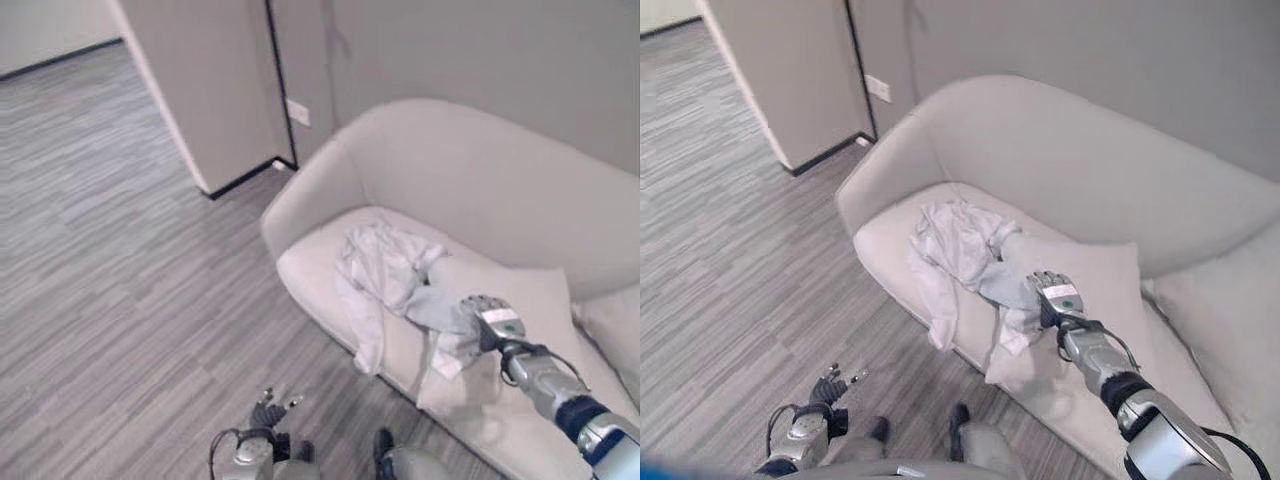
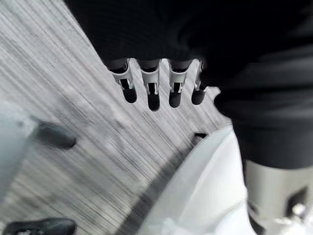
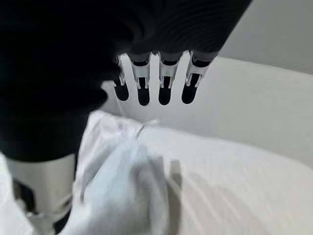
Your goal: Hang the clothes on the sofa on the clothes rack.
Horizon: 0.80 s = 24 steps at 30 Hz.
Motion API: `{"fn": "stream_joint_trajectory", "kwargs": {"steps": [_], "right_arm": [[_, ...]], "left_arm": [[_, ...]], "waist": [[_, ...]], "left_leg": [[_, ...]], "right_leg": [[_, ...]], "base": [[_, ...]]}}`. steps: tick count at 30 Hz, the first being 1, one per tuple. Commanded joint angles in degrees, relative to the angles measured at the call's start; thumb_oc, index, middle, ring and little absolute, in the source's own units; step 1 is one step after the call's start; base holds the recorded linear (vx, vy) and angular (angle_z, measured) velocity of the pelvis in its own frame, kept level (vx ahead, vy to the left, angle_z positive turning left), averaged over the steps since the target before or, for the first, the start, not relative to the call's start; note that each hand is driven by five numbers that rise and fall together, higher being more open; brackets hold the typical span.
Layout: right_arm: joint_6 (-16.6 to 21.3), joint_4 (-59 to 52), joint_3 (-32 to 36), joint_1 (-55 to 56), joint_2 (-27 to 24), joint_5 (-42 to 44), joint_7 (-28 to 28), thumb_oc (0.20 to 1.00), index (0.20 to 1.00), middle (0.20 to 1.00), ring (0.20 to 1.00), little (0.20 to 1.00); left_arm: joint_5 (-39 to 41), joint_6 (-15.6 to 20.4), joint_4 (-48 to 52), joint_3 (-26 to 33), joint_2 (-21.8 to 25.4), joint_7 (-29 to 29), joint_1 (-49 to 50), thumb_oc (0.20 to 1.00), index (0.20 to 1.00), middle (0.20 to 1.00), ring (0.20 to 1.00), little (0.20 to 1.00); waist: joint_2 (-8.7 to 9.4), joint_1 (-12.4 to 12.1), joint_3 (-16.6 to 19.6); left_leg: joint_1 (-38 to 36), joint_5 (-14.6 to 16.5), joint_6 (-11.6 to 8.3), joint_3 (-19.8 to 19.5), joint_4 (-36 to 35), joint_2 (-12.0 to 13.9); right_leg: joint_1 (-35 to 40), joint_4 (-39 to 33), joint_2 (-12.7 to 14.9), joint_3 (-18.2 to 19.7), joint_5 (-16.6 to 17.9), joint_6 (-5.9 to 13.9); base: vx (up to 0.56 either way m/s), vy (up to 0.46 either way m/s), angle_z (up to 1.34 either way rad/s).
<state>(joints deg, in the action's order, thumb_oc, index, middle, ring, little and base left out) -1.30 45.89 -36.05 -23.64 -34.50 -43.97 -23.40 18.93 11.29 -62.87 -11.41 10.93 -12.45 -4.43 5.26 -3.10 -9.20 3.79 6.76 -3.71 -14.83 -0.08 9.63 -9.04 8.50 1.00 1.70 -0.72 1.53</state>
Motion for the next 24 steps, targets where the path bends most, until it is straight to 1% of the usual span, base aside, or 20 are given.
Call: {"fn": "stream_joint_trajectory", "kwargs": {"steps": [1, 2, 3, 4, 6, 7, 8, 10, 11, 12, 13, 14, 15, 16, 17, 18, 19, 22, 23, 24], "right_arm": [[-0.21, -1.4, 0.88, -3.96, -2.25, 3.73, -4.68, 1.0, 1.0, 1.0, 1.0, 1.0], [-0.19, -1.36, 0.87, -3.98, -2.23, 3.75, -4.71, 1.0, 1.0, 1.0, 1.0, 1.0], [-0.27, -1.31, 0.73, -4.55, -1.98, 3.93, -5.07, 1.0, 1.0, 1.0, 1.0, 1.0], [-0.54, -1.4, 0.51, -4.71, -1.41, 3.83, -4.88, 1.0, 1.0, 1.0, 1.0, 1.0], [-1.15, -0.18, 1.41, -2.79, -0.38, 3.19, -4.1, 1.0, 1.0, 1.0, 1.0, 1.0], [-1.15, -0.19, 1.47, -2.69, -0.36, 3.16, -4.11, 1.0, 1.0, 1.0, 1.0, 1.0], [-1.35, -0.62, 2.13, -1.53, 0.13, 3.08, -3.49, 1.0, 1.0, 1.0, 1.0, 1.0], [-2.06, -1.32, 2.74, -1.21, 1.55, 2.77, -2.81, 1.0, 1.0, 1.0, 1.0, 1.0], [-2.67, -0.35, 3.09, -2.85, 4.09, 3.7, -3.14, 1.0, 1.0, 1.0, 1.0, 1.0], [-2.66, -0.24, 3.07, -2.96, 4.22, 3.71, -3.18, 1.0, 1.0, 1.0, 1.0, 1.0], [-2.96, 0.52, 2.34, -4.4, 5.47, 3.69, -3.58, 1.0, 1.0, 1.0, 1.0, 1.0], [-3.45, 0.91, 1.07, -6.86, 6.36, 3.28, -3.45, 1.0, 1.0, 1.0, 1.0, 1.0], [-3.45, 0.92, 1.06, -6.87, 6.36, 3.28, -3.45, 1.0, 1.0, 1.0, 1.0, 1.0], [-3.61, 0.42, 0.8, -7.61, 6.66, 3.16, -3.2, 1.0, 1.0, 1.0, 1.0, 1.0], [-3.74, 0.04, 0.74, -7.78, 6.8, 3.08, -3.0, 1.0, 1.0, 1.0, 1.0, 1.0], [-3.88, 1.06, 1.6, -7.65, 6.76, 3.37, -3.24, 1.0, 1.0, 1.0, 1.0, 1.0], [-3.88, 1.07, 1.62, -7.68, 6.77, 3.37, -3.25, 1.0, 1.0, 1.0, 1.0, 1.0], [-3.34, 1.89, 1.76, -7.13, 6.73, 3.86, -3.94, 1.0, 1.0, 1.0, 1.0, 1.0], [-2.58, 1.53, 1.84, -6.54, 6.52, 4.43, -4.16, 1.0, 1.0, 1.0, 1.0, 1.0], [-2.07, 1.52, 1.72, -6.12, 6.56, 4.6, -4.19, 1.0, 1.0, 1.0, 1.0, 1.0]], "left_arm": [[-1.52, 1.91, -1.24, 0.02, 2.07, -2.36, -0.83, 1.0, 1.0, 1.0, 1.0, 1.0], [-1.52, 1.92, -1.26, 0.02, 2.07, -2.37, -0.84, 1.0, 1.0, 1.0, 1.0, 1.0], [-1.34, 2.24, -0.49, 0.13, 2.19, -2.97, -0.92, 1.0, 1.0, 1.0, 1.0, 1.0], [-0.89, 2.19, 0.1, 0.25, 1.89, -2.79, -0.55, 1.0, 1.0, 1.0, 1.0, 1.0], [-1.98, 1.66, -0.78, -0.33, 1.35, -2.51, -0.83, 1.0, 1.0, 1.0, 1.0, 1.0], [-1.99, 1.69, -0.81, -0.4, 1.36, -2.51, -0.79, 1.0, 1.0, 1.0, 1.0, 1.0], [-2.86, 1.36, -0.78, -1.27, 1.44, -2.22, -1.18, 1.0, 1.0, 1.0, 1.0, 1.0], [-3.81, 0.98, -0.01, -1.93, 1.69, -1.66, -1.13, 1.0, 1.0, 1.0, 1.0, 1.0], [-3.59, 0.87, 0.79, -1.77, 3.38, -1.71, -2.3, 1.0, 1.0, 1.0, 1.0, 1.0], [-3.58, 0.84, 0.81, -1.73, 3.48, -1.69, -2.35, 1.0, 1.0, 1.0, 1.0, 1.0], [-3.52, 0.92, 1.76, -1.95, 4.56, -1.79, -2.52, 1.0, 1.0, 1.0, 1.0, 1.0], [-1.22, 1.2, 3.27, -0.95, 5.73, -1.69, -2.25, 1.0, 1.0, 1.0, 1.0, 1.0], [-1.21, 1.2, 3.27, -0.95, 5.73, -1.69, -2.26, 1.0, 1.0, 1.0, 1.0, 1.0], [0.7, 1.41, 3.71, -0.16, 6.27, -1.28, -2.15, 1.0, 1.0, 1.0, 1.0, 1.0], [1.51, 1.41, 4.27, 0.26, 6.48, -0.7, -1.57, 1.0, 1.0, 1.0, 1.0, 1.0], [0.42, 0.92, 2.49, 0.99, 7.16, -0.05, -1.16, 1.0, 1.0, 1.0, 1.0, 1.0], [0.42, 0.93, 2.46, 1.0, 7.17, -0.04, -1.2, 1.0, 1.0, 1.0, 1.0, 1.0], [0.17, 0.75, 0.95, 2.89, 7.92, 0.32, 0.05, 1.0, 1.0, 1.0, 1.0, 1.0], [-0.55, 0.55, -0.32, 4.07, 7.95, 0.6, 0.97, 1.0, 1.0, 1.0, 1.0, 1.0], [-1.26, 0.48, -1.08, 4.43, 7.94, 0.82, 1.33, 1.0, 1.0, 1.0, 1.0, 1.0]], "waist": [[-0.19, -2.24, 1.15], [-0.17, -2.3, 1.12], [-0.87, -2.98, 1.68], [-1.44, -3.72, 2.18], [-1.95, -4.02, 2.9], [-1.81, -4.0, 2.85], [-1.7, -3.9, 2.71], [-0.25, -3.97, 2.04], [1.22, -4.5, 0.7], [1.37, -4.57, 0.73], [1.85, -4.97, -0.21], [1.83, -5.54, -1.51], [1.83, -5.54, -1.53], [1.56, -5.61, -2.06], [1.24, -5.52, -2.3], [1.4, -5.12, -2.27], [1.51, -5.09, -2.21], [1.59, -5.49, -1.66], [2.27, -5.41, -1.18], [2.63, -5.4, -1.15]], "left_leg": [[9.34, -15.46, -1.66, 1.57, -4.92, 4.96], [9.25, -15.36, -1.69, 1.63, -4.92, 4.99], [9.94, -17.4, -2.99, 1.28, -4.92, 6.98], [8.7, -17.93, -3.51, -0.32, -4.92, 7.4], [8.13, -16.28, -4.74, -0.55, -3.83, 6.79], [8.02, -16.16, -4.68, -0.55, -3.75, 6.59], [8.95, -14.56, -4.98, 0.09, -0.63, 5.14], [11.12, -9.8, -4.14, 0.9, 6.21, 0.48], [12.61, -7.21, -2.75, 2.38, 8.95, -1.97], [12.78, -7.09, -2.69, 2.51, 9.19, -2.05], [12.84, -6.41, -2.04, 3.26, 9.26, -2.8], [12.49, -5.88, -1.12, 4.64, 9.15, -3.24], [12.48, -5.88, -1.12, 4.65, 9.15, -3.24], [12.29, -5.65, -0.61, 5.6, 9.27, -3.18], [12.15, -5.73, -0.11, 6.67, 9.17, -3.51], [11.25, -5.74, 1.09, 7.72, 7.97, -4.88], [11.38, -5.95, 1.12, 7.74, 7.86, -5.0], [9.59, -6.36, 2.77, 9.97, 5.63, -7.09], [8.0, -7.05, 3.63, 11.56, 3.73, -8.52], [6.82, -7.13, 3.86, 12.42, 2.76, -8.99]], "right_leg": [[5.74, -6.6, 7.24, 3.65, 1.51, 5.3], [5.75, -6.51, 7.23, 3.7, 1.38, 5.27], [7.51, -6.94, 8.82, 4.88, 0.66, 6.11], [8.35, -7.39, 9.44, 6.08, 0.73, 6.4], [10.47, -9.0, 12.44, 6.15, 1.81, 7.54], [10.8, -9.31, 12.65, 6.03, 1.88, 7.6], [11.55, -10.12, 14.64, 5.82, 2.9, 8.23], [10.97, -10.74, 18.78, 5.41, 6.52, 9.31], [8.07, -9.86, 20.71, 5.4, 13.3, 9.0], [7.97, -9.99, 20.81, 5.53, 13.43, 9.06], [6.5, -9.76, 21.73, 4.84, 17.8, 8.95], [4.36, -9.45, 22.84, 1.73, 22.5, 8.91], [4.39, -9.48, 22.84, 1.73, 22.51, 8.91], [3.65, -9.51, 23.43, -1.67, 23.52, 8.96], [3.94, -9.42, 23.07, -4.5, 22.02, 8.81], [4.53, -8.58, 18.79, -3.8, 16.92, 7.72], [4.32, -8.51, 18.91, -3.75, 16.96, 7.75], [4.4, -6.9, 11.54, -3.36, 8.22, 6.28], [3.87, -6.25, 7.62, -4.19, 6.46, 5.32], [3.72, -6.08, 5.97, -4.85, 5.89, 4.84]], "base": [[0.15, 0.236, 0.13], [0.35, 0.551, -0.19], [0.34, 0.491, -0.27], [0.44, 0.673, -0.11], [0.28, 0.459, -0.47], [0.18, 0.376, -0.82], [0.15, 0.415, -0.58], [0.14, 0.519, -0.49], [0.03, 0.317, -0.65], [0.01, 0.356, -0.58], [-0.06, 0.284, -0.35], [-0.06, 0.28, -0.31], [-0.07, 0.275, -0.45], [-0.03, 0.247, -0.58], [0.01, 0.517, -0.46], [0.02, 0.398, -0.21], [0.06, 0.388, -0.4], [0.06, 0.317, -0.18], [0.09, 0.317, -0.24], [0.07, 0.229, -0.4]]}}
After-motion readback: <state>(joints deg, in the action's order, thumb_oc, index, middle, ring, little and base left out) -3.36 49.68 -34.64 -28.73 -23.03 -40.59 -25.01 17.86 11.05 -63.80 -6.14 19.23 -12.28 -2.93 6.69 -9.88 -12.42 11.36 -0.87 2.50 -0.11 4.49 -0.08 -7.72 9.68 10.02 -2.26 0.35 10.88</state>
